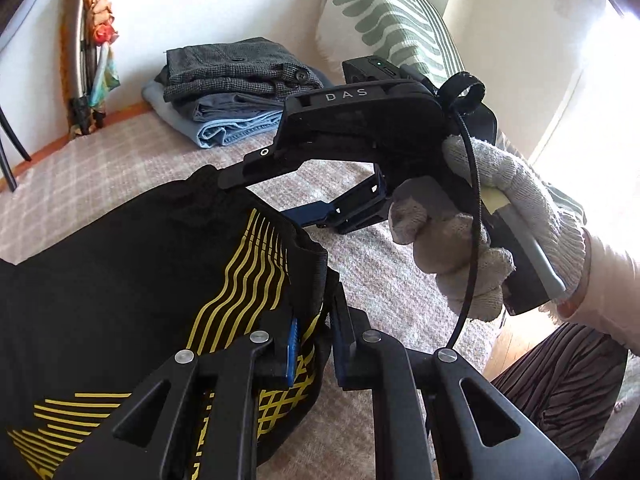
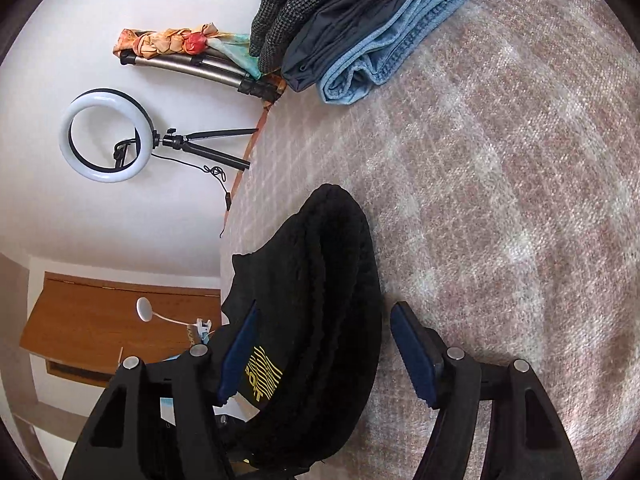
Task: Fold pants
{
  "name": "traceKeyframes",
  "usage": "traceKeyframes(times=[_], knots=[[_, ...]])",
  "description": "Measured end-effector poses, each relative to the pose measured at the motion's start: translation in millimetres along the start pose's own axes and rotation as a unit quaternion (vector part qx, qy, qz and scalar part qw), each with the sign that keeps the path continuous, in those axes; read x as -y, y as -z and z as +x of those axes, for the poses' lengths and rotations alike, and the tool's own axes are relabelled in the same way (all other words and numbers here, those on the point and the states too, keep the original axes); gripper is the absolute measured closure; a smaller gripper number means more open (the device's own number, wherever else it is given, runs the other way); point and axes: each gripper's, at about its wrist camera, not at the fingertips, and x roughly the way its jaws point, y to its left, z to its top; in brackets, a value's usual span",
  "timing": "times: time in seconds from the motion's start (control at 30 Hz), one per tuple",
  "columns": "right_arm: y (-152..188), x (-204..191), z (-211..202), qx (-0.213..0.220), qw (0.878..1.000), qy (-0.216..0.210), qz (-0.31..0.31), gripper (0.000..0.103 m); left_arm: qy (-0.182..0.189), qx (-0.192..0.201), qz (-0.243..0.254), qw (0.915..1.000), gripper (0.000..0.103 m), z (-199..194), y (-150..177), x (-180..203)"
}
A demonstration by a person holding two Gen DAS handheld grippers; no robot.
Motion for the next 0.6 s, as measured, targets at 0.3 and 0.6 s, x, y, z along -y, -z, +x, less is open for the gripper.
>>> traceKeyframes(times=[0.3, 0.6], knots=[[-13, -8, 21, -0.004, 1.000, 0.025, -0.012, 0.085, 0.011, 0.016, -0.024, 0.9995, 0.091, -7, -4, -12], [-4, -94, 10, 0.043, 0.993, 0.045, -0.098, 0.087, 0.017, 0.067, -0.056, 0.9960, 0.092, -56, 0, -30]])
